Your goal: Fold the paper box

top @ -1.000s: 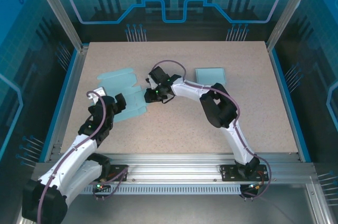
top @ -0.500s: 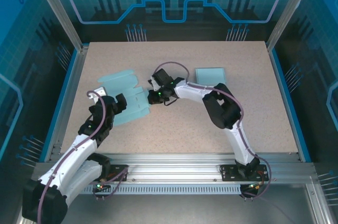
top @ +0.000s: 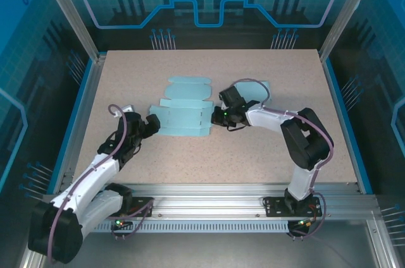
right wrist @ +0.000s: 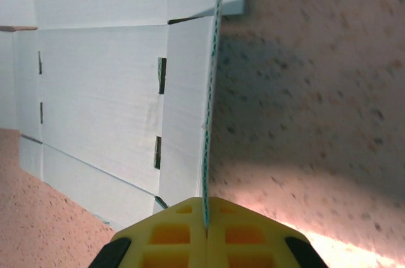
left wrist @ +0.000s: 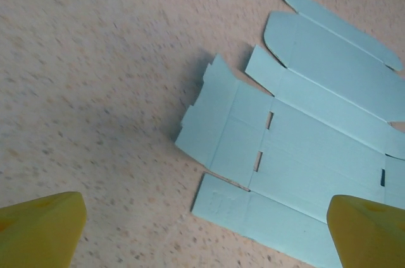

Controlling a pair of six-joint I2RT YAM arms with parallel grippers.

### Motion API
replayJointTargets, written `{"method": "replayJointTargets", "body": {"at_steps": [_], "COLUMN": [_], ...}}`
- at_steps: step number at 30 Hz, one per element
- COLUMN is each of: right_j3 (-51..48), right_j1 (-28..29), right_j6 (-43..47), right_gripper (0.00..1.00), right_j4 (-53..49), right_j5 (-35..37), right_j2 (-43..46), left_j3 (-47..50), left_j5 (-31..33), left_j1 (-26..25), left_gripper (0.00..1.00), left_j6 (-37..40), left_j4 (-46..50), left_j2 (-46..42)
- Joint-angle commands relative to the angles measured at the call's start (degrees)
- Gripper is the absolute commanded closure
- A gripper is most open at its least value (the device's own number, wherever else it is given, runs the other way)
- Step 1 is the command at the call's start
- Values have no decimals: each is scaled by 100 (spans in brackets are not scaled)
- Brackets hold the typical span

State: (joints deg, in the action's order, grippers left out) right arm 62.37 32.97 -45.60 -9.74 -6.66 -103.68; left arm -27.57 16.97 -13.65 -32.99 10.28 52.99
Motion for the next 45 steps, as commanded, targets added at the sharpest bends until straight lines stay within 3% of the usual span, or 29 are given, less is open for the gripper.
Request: {"method": "replayJointTargets", "body": {"at_steps": [1,6,12,18,21,26,29,33,36,39,45], "right_j3": [-240,-368,-451,-409,-379,-311,-312,-299,-292,-281,-357], "right_j1": [66,137,260,332,341,343,342,342,342,357,364], "right_j6": [-229,-242,-351,-399,-420,-408,-382,-323,-227,-22,761], "right_gripper": [100,100,100,100,100,100,100,100,100,99,68], "right_j4": [67,-63,-22,5,57,70,54,50,116,122,-85], "right_j5": [129,172,183,104,44,-52,-55,-69,-149,-169,-48], "right_j2": [225,234,251,187,163,69,58,74,110,226,973], "left_j3": [-126,-332,-504,-615,-644,-600,-668,-799,-935,-1004,-1569], "left_j5": [-754,-1386,-1737,-1946,-2189,-2373,-2226,-2029,-2007,-2222,-3363], "left_j1": [64,325,747,837,838,838,838,838,839,838,821], "left_gripper": [1,2,3,9,18,43,59,68,86,98,100], "left_j6": [-334,-309,-357,-306,-312,-249,24,556,920,1135,1964], "left_j4": [-229,-666,-971,-1408,-1670,-2028,-1945,-1889,-1854,-1981,-1633], "left_j2": [357,1289,2143,2748,3037,3141,3013,2919,2927,2849,2546]}}
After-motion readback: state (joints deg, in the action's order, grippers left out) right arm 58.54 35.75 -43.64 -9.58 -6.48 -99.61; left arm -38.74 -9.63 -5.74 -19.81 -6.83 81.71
